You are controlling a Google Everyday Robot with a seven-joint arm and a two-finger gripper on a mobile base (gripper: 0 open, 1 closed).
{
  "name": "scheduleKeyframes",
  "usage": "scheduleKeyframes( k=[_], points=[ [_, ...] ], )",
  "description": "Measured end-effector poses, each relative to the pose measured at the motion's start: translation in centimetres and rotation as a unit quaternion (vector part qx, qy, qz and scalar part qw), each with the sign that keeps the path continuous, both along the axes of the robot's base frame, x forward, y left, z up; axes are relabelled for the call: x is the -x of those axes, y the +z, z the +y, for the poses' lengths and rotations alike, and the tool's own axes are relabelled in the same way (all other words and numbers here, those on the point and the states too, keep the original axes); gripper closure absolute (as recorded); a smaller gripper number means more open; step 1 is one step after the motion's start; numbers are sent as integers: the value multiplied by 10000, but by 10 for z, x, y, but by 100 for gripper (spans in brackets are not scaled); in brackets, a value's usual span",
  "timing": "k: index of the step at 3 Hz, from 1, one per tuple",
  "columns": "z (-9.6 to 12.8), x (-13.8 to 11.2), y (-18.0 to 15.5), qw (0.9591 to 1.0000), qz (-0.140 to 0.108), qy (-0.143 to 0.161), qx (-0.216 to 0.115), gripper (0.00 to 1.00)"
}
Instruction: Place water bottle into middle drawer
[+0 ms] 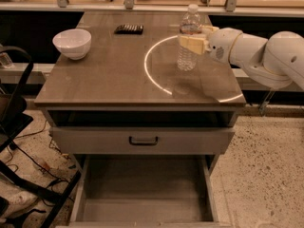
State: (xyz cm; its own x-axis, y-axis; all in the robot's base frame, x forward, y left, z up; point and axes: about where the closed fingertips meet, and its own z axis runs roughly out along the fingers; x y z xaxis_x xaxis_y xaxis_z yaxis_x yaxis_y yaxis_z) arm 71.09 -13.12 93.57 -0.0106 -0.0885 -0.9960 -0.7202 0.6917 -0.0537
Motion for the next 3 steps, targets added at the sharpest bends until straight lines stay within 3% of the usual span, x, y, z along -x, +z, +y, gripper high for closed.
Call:
scheduleKeyframes(
  k=[1,2,3],
  points=[
    [4,0,0,10000,0,29,-3,100],
    [4,0,0,10000,0,29,-3,100],
    [-11,12,29,9999,-113,42,59,100]
  ],
)
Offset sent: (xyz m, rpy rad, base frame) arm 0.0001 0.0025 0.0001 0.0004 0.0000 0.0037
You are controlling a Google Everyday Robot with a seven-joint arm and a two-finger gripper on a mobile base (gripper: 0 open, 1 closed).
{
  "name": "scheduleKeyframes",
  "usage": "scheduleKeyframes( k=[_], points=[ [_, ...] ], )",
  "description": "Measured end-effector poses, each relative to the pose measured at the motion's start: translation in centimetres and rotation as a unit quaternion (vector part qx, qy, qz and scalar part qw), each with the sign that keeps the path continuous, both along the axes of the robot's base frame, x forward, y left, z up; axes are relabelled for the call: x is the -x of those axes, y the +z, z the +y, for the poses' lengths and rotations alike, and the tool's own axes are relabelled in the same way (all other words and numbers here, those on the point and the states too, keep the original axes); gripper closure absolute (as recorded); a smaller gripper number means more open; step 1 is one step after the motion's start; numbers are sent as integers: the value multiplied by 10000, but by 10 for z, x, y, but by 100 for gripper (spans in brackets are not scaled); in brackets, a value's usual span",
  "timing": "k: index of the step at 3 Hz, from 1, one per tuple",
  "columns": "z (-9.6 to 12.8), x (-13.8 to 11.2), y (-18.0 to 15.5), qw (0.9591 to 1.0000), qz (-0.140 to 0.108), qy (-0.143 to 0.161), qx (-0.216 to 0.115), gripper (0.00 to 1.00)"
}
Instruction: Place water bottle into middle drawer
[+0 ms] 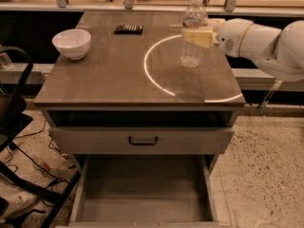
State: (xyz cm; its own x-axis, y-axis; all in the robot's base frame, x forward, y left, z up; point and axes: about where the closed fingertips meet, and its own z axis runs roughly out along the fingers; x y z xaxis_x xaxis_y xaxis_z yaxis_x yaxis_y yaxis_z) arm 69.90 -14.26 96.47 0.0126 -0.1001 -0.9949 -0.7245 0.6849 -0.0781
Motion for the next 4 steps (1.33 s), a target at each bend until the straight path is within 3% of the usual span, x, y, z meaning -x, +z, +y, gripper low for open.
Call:
scheduleKeyframes(
  k=[2,3,4],
  points=[
    [-58,71,47,9992,-191,-38,341,100],
    [-114,136,25,9988,-64,-261,420,100],
    [-141,176,2,9988,13,-261,404,100]
  ],
)
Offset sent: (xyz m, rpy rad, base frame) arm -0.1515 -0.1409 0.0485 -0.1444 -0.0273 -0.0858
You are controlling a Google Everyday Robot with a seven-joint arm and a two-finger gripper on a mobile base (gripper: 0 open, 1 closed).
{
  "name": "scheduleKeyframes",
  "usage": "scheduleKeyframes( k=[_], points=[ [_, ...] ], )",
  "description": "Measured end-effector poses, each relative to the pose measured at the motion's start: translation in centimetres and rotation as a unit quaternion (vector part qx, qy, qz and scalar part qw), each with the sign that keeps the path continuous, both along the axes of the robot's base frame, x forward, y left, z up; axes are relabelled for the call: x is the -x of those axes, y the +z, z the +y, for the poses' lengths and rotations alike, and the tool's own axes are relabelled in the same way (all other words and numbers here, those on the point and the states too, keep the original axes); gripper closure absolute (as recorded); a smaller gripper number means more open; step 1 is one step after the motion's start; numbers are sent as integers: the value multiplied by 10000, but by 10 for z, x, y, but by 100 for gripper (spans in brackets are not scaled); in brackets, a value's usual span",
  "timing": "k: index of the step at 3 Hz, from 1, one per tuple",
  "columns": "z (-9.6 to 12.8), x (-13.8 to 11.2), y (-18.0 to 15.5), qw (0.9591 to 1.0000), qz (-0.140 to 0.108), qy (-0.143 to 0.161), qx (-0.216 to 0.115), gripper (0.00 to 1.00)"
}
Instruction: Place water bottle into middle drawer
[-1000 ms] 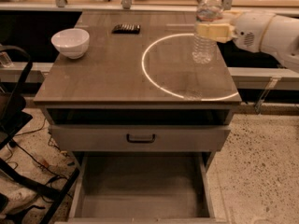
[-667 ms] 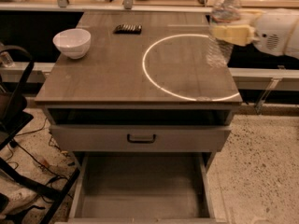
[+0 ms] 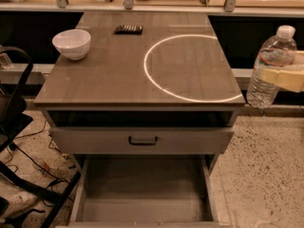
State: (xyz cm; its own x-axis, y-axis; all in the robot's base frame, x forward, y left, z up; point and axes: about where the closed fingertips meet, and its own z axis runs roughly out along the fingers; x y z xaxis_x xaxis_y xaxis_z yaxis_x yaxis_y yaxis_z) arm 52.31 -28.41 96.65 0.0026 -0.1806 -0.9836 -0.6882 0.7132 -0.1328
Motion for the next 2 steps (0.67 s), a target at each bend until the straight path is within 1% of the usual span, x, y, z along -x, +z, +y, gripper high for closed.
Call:
scheduleKeyframes(
  k=[1,2],
  points=[
    [-13,35,-34,9997,123,178,-56,100],
    [-20,56,-64,9988,314,372,-9,100]
  ],
)
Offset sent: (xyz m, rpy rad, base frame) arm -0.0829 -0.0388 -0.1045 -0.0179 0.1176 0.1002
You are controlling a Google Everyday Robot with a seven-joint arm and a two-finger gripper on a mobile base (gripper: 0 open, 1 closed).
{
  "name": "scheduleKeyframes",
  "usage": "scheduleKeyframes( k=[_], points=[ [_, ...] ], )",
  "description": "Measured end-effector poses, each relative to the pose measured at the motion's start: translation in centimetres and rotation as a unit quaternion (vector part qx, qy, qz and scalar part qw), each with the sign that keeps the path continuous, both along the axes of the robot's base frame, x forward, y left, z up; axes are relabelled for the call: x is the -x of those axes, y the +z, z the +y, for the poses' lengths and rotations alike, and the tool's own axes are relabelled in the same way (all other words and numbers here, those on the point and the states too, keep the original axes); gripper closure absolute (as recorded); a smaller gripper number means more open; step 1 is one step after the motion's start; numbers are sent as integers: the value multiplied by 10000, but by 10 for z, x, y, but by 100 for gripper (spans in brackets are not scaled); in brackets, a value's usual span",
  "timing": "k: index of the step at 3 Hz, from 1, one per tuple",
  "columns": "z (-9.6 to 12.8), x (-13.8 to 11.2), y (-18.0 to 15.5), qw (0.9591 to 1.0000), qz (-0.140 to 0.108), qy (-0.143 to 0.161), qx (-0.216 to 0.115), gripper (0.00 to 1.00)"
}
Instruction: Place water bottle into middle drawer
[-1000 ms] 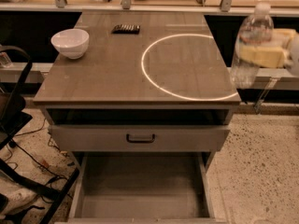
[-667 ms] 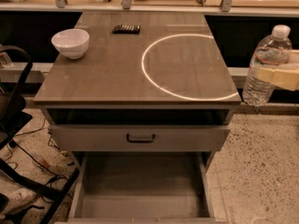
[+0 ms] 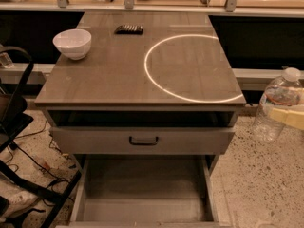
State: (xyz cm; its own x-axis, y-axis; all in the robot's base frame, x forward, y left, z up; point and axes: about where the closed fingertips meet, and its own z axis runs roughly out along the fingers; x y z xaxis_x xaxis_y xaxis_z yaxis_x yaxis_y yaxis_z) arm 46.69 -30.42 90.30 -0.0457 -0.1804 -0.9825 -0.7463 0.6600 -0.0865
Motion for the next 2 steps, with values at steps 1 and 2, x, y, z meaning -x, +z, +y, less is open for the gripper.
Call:
scheduleKeyframes(
  k=[1,2],
  points=[
    [0,0,0,10000,0,1,0,100],
    [9,3,-16,9999,22,52,106,100]
  ],
)
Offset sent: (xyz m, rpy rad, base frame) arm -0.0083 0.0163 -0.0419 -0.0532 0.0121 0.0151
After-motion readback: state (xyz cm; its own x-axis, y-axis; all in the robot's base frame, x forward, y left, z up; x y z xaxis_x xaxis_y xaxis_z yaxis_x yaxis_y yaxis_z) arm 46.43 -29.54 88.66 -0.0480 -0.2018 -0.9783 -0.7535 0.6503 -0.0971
